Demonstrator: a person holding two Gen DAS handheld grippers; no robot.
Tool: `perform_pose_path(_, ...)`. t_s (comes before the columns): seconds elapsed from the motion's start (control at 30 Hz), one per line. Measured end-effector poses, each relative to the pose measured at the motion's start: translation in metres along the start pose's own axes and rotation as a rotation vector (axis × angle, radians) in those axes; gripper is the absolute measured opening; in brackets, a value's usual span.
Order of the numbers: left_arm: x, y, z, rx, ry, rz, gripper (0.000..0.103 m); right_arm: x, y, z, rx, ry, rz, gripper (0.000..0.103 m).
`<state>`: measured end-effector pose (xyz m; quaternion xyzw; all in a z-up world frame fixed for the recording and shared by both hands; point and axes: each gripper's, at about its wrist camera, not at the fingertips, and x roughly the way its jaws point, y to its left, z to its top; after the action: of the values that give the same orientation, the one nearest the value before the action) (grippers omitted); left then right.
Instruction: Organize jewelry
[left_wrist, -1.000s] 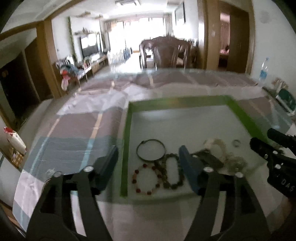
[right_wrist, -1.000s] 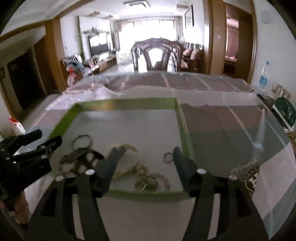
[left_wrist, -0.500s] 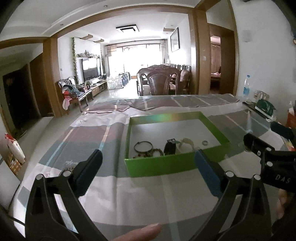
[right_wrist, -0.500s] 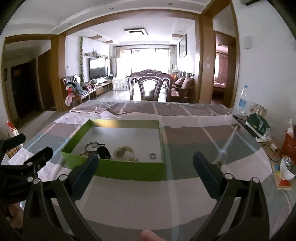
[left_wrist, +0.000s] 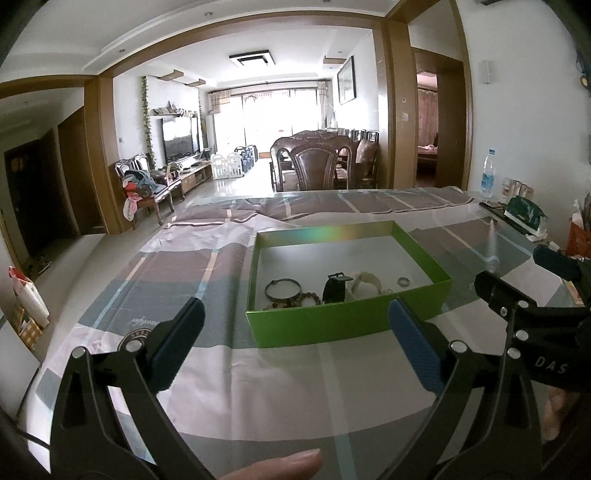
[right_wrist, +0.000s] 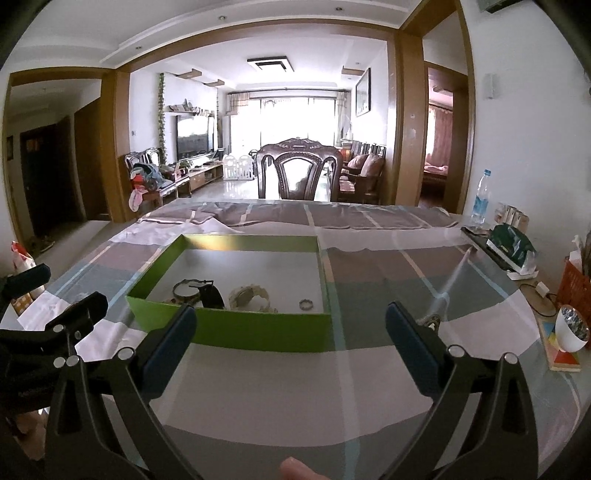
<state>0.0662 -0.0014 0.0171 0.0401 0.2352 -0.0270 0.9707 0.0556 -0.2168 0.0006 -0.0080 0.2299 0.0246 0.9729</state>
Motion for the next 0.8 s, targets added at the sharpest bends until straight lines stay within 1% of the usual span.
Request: perform_pose_path(0.8,-0.0007,0.0005,-0.0002,0.0,0.003,0.0,0.099,0.0013,0.0009,0.0002,-0.002,0.002,0.0,0.1)
